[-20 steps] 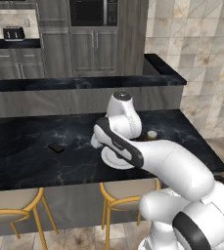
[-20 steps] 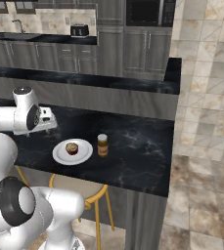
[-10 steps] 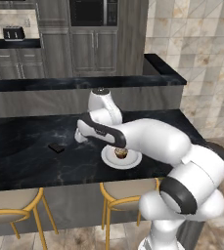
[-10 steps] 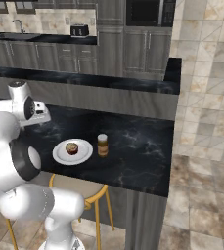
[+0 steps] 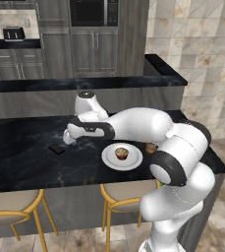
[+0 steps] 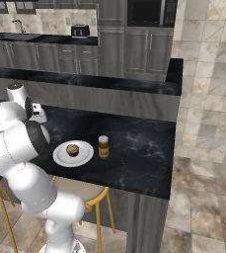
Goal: Take the cinnamon bottle from the cabinet and place it on the dining table, next to the plate with the cupcake. Then take the chocolate from the dining counter and place it on the cupcake plate.
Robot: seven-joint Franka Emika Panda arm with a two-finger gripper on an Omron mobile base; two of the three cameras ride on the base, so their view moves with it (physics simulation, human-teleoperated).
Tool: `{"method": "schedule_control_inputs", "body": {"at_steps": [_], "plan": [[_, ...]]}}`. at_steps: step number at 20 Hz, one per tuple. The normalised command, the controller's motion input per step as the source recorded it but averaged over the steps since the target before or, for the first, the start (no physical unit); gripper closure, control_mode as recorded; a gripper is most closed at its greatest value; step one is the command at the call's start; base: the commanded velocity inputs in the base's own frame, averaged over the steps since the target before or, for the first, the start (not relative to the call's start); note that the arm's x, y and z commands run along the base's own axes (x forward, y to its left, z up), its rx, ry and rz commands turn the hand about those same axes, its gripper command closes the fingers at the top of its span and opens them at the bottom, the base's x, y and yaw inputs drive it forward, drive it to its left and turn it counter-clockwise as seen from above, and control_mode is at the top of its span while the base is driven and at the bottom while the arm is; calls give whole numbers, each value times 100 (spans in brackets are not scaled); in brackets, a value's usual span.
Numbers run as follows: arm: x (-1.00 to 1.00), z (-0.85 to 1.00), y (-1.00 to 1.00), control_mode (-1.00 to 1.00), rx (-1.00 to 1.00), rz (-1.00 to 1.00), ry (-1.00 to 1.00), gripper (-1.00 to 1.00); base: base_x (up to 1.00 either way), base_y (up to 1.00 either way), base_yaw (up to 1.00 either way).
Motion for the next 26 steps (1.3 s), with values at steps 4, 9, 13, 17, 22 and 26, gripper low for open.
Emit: {"method": "schedule_control_inputs", "body": {"at_steps": [4,9,13,17,22,26], "plan": [[39,-22,41,-100,0,3,1,-100,0,0,0],[44,-19,29,-100,0,5,4,-100,0,0,0],[40,-22,30,-100,0,5,11,-100,0,0,0],[38,-19,30,-100,0,5,13,-100,0,0,0],[37,-23,32,-100,0,4,10,-100,0,0,0],[29,-20,19,-100,-1,1,8,-100,0,0,0]]}}
